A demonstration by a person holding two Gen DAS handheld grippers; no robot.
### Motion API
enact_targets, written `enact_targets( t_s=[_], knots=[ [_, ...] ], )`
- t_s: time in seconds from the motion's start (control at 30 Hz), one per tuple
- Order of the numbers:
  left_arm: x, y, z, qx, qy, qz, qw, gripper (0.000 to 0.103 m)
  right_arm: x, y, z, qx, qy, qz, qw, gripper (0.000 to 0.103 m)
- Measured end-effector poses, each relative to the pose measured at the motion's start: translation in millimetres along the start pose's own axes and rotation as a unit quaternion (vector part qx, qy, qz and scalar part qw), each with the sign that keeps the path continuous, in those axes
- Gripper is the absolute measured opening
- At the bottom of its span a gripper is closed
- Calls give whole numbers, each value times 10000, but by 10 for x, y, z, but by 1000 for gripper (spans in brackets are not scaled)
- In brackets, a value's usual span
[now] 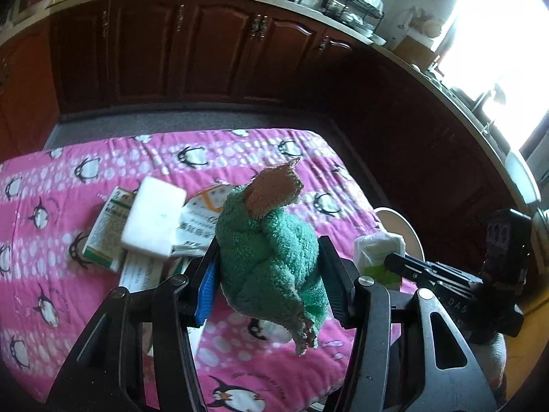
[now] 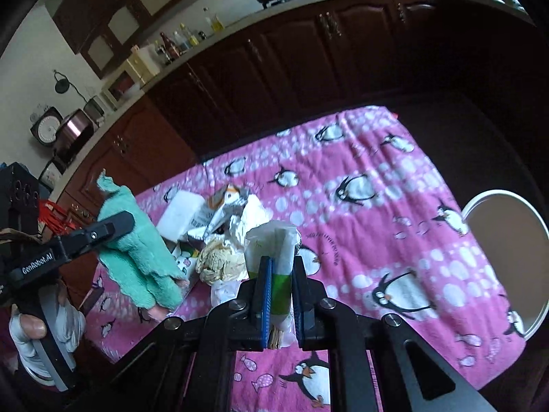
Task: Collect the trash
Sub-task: 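Carry the green towel and white-green packet over the white bucket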
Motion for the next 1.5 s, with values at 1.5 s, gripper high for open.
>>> enact_targets(
  t_s=[1.5],
  knots=[
    [479, 1184, -133, 1137, -190, 292, 9929, 52, -698, 893, -18, 694, 542, 512, 9948, 10]
  ],
)
Point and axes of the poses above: each gripper's, at about its wrist camera, not at the fingertips, and x roughly the way its jaws point, y to its right, z to its underside, the point moved 1 cm from there along x, roughly the way its jaws point, and after that the axes turned 2 degrees about -z, right-handed, at the moved point
